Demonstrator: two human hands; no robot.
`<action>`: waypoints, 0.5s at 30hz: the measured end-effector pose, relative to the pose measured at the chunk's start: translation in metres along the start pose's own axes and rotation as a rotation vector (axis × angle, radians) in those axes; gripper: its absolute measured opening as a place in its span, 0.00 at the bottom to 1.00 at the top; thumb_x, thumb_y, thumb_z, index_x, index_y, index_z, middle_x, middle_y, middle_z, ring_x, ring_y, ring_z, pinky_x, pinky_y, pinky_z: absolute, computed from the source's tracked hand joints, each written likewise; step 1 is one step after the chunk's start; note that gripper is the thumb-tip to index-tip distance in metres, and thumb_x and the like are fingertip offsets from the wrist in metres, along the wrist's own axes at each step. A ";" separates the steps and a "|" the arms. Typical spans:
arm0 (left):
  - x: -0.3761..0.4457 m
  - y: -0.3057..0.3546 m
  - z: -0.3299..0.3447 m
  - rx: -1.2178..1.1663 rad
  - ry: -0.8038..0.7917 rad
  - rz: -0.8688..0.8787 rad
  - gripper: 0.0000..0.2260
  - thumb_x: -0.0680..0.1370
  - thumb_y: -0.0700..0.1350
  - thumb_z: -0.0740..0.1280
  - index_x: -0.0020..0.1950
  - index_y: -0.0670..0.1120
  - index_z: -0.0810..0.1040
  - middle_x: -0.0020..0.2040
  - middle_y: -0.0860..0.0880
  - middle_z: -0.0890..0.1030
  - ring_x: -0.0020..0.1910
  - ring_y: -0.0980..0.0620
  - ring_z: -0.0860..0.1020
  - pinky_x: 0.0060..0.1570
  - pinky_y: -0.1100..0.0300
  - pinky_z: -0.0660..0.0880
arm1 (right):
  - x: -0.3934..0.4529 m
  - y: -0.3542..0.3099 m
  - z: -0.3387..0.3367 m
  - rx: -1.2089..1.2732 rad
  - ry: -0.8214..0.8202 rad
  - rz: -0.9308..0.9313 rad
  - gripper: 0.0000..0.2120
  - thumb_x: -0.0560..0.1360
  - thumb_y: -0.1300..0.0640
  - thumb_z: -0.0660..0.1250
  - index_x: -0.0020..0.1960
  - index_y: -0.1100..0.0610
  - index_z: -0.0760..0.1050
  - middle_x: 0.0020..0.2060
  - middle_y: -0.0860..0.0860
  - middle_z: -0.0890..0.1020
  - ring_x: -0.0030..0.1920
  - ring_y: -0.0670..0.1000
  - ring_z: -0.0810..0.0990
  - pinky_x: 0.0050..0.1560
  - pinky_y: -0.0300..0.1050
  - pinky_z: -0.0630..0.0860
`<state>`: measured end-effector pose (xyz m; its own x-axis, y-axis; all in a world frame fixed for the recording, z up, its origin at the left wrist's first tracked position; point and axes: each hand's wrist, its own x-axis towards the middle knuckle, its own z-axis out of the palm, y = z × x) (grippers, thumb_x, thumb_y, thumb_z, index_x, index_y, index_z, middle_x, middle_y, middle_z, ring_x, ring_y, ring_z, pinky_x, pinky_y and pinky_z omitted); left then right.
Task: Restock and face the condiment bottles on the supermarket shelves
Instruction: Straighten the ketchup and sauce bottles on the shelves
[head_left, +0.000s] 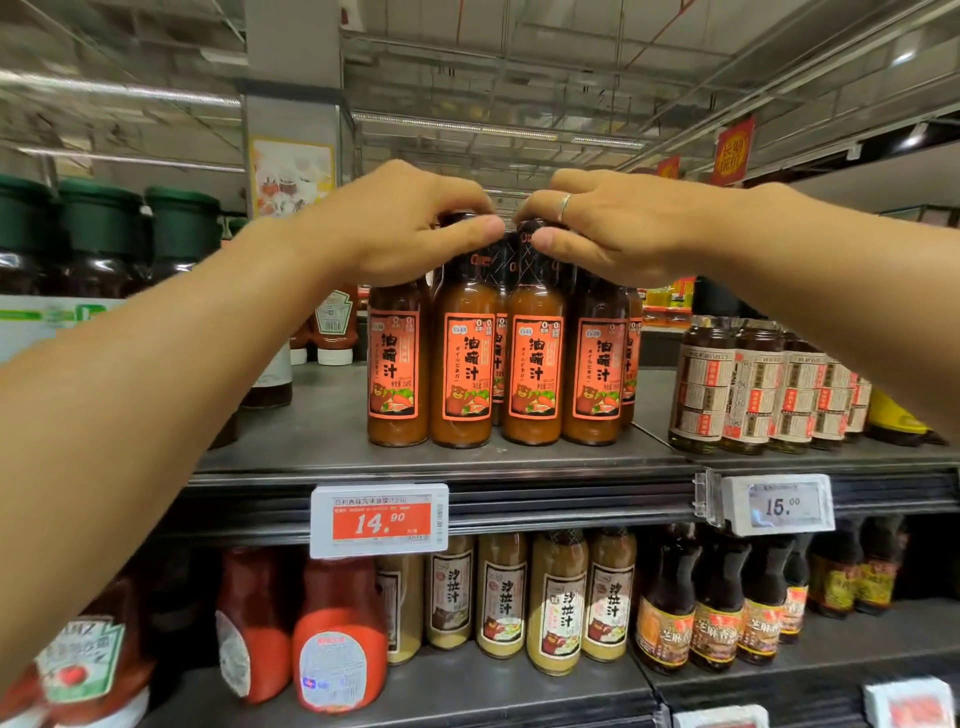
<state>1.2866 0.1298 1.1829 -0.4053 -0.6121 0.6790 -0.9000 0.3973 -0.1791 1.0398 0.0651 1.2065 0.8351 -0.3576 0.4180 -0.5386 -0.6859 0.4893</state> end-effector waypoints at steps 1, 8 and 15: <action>0.001 -0.001 -0.001 0.018 -0.040 0.031 0.27 0.79 0.70 0.52 0.64 0.55 0.78 0.52 0.52 0.83 0.50 0.51 0.78 0.47 0.53 0.73 | 0.000 0.001 0.001 -0.019 0.005 -0.016 0.33 0.79 0.33 0.43 0.74 0.52 0.66 0.60 0.54 0.73 0.60 0.58 0.75 0.61 0.55 0.72; 0.012 -0.003 0.006 0.067 -0.042 0.062 0.28 0.79 0.68 0.48 0.60 0.51 0.76 0.49 0.48 0.82 0.46 0.50 0.75 0.44 0.53 0.68 | 0.001 0.007 0.011 -0.016 0.083 -0.064 0.22 0.85 0.42 0.48 0.71 0.53 0.68 0.58 0.55 0.75 0.59 0.59 0.75 0.60 0.60 0.73; 0.025 0.011 0.011 0.096 0.008 0.093 0.24 0.82 0.64 0.48 0.56 0.49 0.75 0.45 0.50 0.77 0.43 0.50 0.72 0.41 0.54 0.63 | -0.005 0.016 0.011 0.028 0.120 -0.054 0.26 0.84 0.40 0.48 0.70 0.55 0.70 0.58 0.55 0.76 0.58 0.57 0.75 0.55 0.48 0.68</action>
<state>1.2646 0.1115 1.1905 -0.4870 -0.5703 0.6615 -0.8699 0.3845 -0.3090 1.0279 0.0486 1.2037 0.8423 -0.2426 0.4813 -0.4890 -0.7197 0.4929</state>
